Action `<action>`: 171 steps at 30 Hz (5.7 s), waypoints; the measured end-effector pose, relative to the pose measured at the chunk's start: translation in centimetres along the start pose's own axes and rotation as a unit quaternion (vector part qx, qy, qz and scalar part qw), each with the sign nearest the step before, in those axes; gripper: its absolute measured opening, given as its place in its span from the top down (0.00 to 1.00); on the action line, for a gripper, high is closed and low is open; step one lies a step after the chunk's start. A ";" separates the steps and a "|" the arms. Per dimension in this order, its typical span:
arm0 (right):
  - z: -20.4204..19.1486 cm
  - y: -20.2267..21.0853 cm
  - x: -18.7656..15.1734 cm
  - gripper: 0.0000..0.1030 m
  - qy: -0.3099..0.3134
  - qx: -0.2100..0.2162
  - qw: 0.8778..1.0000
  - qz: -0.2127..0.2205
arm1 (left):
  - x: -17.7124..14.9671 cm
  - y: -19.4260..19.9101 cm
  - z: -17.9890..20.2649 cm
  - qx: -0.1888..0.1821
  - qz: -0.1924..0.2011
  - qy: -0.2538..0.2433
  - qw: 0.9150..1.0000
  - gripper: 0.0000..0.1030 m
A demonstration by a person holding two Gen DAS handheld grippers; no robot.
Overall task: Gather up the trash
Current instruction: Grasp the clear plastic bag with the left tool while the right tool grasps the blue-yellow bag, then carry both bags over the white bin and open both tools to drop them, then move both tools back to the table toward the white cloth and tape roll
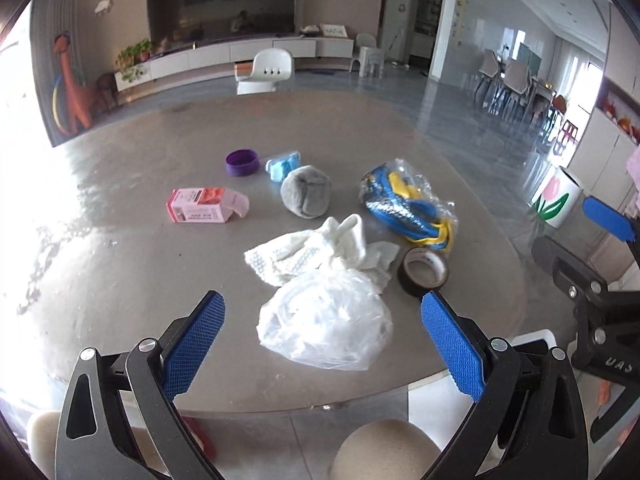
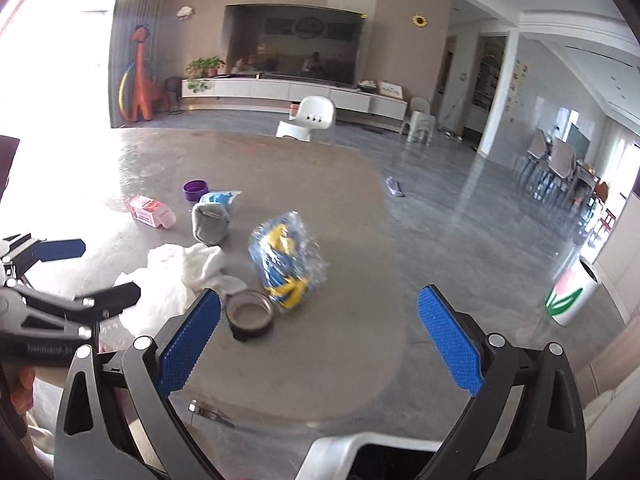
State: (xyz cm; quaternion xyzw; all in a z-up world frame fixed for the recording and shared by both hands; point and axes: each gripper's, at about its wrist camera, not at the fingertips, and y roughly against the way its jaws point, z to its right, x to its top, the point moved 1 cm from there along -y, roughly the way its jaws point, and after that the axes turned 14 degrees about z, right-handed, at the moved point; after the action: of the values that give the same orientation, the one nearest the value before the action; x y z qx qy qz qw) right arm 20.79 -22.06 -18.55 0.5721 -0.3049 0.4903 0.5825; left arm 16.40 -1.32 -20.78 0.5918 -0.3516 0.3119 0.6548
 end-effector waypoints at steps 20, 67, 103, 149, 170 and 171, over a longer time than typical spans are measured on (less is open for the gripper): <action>0.1 -5.2 -0.8 0.04 0.000 0.017 1.000 -0.021 | -3.6 -5.6 0.5 -0.025 -0.057 0.007 0.998 0.72; -0.3 -12.8 -0.4 0.80 -0.041 0.065 0.994 -0.081 | 2.9 -3.7 -0.1 0.007 0.039 -0.019 0.999 0.73; 12.4 15.8 -8.5 0.80 -0.150 -0.142 0.977 -0.045 | -4.5 3.2 22.5 -0.228 -0.021 -0.138 0.964 0.72; 14.2 13.0 -17.2 0.80 -0.198 -0.120 0.963 -0.137 | -6.5 -0.7 22.9 -0.130 -0.034 -0.218 0.967 0.05; 13.9 10.9 -18.1 0.05 -0.194 -0.115 0.959 -0.170 | -5.4 -1.0 21.2 -0.143 -0.050 -0.174 0.973 0.05; 13.9 11.0 -17.4 0.05 -0.192 -0.113 0.961 -0.162 | -5.2 -0.9 21.1 -0.142 -0.048 -0.172 0.974 0.05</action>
State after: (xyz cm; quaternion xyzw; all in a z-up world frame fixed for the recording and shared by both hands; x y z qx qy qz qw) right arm 7.76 -40.87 -28.28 0.6274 -0.3676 0.2331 0.6457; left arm 12.34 -22.35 -24.54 0.5535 -0.4707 0.1208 0.6763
